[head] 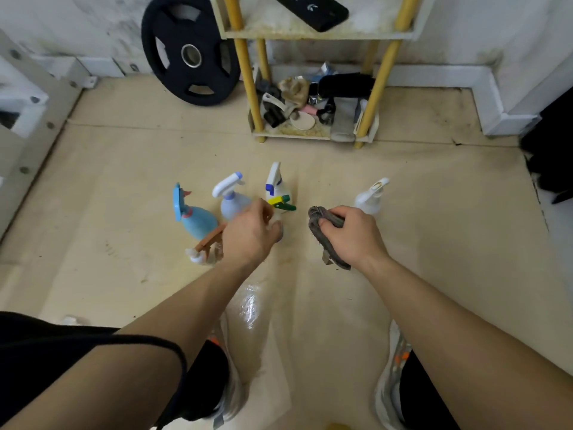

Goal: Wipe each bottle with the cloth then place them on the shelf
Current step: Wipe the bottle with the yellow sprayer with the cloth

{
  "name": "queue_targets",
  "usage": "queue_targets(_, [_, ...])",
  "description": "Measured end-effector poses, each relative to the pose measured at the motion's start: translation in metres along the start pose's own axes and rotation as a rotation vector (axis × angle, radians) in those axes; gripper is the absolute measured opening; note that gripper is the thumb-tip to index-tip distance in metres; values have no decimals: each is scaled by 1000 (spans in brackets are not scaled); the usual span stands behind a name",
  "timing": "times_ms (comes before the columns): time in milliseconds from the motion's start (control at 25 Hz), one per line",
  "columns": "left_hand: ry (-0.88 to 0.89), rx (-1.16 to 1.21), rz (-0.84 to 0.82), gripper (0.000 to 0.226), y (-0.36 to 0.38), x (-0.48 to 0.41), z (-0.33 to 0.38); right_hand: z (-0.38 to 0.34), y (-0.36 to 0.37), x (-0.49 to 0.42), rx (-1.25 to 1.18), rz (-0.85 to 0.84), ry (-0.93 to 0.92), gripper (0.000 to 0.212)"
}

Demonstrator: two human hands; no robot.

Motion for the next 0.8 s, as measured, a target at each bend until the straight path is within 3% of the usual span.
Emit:
queue_targets(80, [-34, 0, 110, 27, -16, -10, -17, -1, 6, 1, 11, -11, -4, 17])
queue_targets(240, [-27, -75, 9, 47, 4, -36, -35, 9, 11, -1, 38, -27, 11, 17])
queue_targets(520, [-13, -24, -167, 12, 37, -59, -20, 23, 14, -10, 44, -49, 43, 17])
queue_targets(800, [53, -135, -96, 9, 15, -41, -9, -2, -14, -3, 17, -22, 40, 16])
Point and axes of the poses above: each hand's wrist, its own x-axis away from the middle knuckle, its own y-axis out of the palm, z = x × y, the point moved 10 cm from there along -x, towards the middle knuckle, and after that the axes turned 8 degrees about -y, right-handed, at the moved point
